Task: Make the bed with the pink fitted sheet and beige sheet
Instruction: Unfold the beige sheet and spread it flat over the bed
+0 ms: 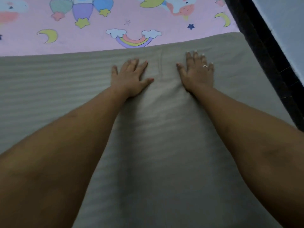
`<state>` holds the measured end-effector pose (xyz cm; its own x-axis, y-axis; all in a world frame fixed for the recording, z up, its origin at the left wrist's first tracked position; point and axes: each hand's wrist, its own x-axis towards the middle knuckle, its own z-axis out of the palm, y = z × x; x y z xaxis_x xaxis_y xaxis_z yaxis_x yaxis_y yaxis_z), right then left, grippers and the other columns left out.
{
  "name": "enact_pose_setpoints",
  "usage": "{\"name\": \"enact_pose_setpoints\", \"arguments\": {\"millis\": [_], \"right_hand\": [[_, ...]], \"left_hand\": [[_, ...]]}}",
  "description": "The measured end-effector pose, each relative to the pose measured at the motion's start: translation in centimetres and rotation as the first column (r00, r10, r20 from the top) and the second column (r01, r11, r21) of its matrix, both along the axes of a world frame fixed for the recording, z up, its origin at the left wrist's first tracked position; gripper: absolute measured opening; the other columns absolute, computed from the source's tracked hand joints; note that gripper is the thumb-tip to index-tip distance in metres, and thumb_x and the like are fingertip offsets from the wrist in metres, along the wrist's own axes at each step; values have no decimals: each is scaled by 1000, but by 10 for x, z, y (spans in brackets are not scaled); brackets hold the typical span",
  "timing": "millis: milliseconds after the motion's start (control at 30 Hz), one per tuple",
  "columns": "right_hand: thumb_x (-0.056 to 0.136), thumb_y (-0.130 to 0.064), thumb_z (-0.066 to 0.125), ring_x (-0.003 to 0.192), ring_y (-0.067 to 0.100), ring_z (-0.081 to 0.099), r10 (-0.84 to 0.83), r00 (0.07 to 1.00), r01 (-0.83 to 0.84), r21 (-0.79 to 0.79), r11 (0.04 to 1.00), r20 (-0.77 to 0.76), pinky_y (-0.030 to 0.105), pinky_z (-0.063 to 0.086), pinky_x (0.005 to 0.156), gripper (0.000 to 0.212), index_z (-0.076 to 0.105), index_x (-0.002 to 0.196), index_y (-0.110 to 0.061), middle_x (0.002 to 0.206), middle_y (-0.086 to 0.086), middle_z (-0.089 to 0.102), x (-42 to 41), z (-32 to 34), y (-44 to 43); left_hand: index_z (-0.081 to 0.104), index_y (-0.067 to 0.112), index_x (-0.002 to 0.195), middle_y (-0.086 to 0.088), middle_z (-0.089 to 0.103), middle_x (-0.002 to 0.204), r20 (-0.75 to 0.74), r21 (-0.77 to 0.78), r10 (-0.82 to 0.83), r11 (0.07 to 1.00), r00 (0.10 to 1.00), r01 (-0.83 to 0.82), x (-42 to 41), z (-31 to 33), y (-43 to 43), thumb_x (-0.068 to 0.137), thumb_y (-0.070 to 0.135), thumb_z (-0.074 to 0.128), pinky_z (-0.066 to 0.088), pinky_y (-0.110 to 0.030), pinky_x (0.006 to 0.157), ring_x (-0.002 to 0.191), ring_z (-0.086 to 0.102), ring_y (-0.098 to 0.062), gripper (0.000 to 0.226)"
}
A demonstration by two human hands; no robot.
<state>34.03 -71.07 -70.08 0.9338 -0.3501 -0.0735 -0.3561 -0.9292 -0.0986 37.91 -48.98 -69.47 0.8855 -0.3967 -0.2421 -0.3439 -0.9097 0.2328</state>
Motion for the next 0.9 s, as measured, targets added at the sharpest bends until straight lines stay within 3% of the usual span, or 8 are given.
{"name": "enact_pose_setpoints", "arguments": {"millis": [267,500,600,700,733,800,867,900], "right_hand": [[96,-60,23,148,24,5,266,964,-265,49,963,-5,45,2,118,68,13,153,-24,161,-1,9,-4,-3,158],[96,-58,26,148,23,5,497,868,-495,99,863,2,46,1,118,67,15,152,-23,160,-1,12,-45,-1,345],[96,-58,28,148,20,7,671,741,-664,167,729,17,45,0,118,67,17,152,-24,160,-3,14,-73,7,417],[96,-54,34,145,21,18,869,491,-831,333,445,65,42,11,117,62,26,150,-24,157,1,25,-80,21,455],[95,-52,35,142,24,27,881,457,-849,353,392,122,41,19,116,62,33,148,-20,153,5,34,-76,23,456],[91,-50,33,136,27,38,747,628,-767,335,548,218,37,27,113,63,43,142,-14,146,9,44,-62,18,435],[95,-48,32,141,27,29,505,855,-519,228,824,121,36,18,115,61,36,146,-14,152,10,34,-45,9,391],[98,-48,30,144,27,20,399,916,-400,148,905,34,38,12,117,61,29,149,-15,156,9,25,-41,5,374]], "left_hand": [[8,36,151,0,-1,160,58,65,471,878,880,-475,-14,-5,204,93,65,19,1,-57,114,147,-1,-26,66],[5,39,149,2,-5,160,92,155,599,781,796,-605,-53,9,357,93,63,18,-1,-62,111,146,-7,-25,62],[6,39,149,-7,4,159,55,42,709,702,704,-711,-69,12,402,94,62,22,7,-62,112,144,7,-35,62],[19,21,150,-25,27,150,-86,-20,776,626,625,-780,-84,8,446,97,56,22,21,-48,113,135,28,-45,64],[25,17,148,-26,31,148,-123,-5,786,610,606,-792,-92,7,460,97,57,19,23,-46,113,134,30,-45,65],[28,17,147,-25,34,147,-109,-10,784,615,612,-789,-104,6,476,96,59,18,25,-49,112,134,32,-44,67],[27,19,147,-21,33,148,-28,-63,757,650,653,-757,-111,9,473,98,53,23,28,-50,110,133,33,-42,60],[28,18,147,-19,32,149,-1,-105,751,657,661,-747,-114,11,468,99,48,25,29,-49,109,133,33,-41,57]]}}
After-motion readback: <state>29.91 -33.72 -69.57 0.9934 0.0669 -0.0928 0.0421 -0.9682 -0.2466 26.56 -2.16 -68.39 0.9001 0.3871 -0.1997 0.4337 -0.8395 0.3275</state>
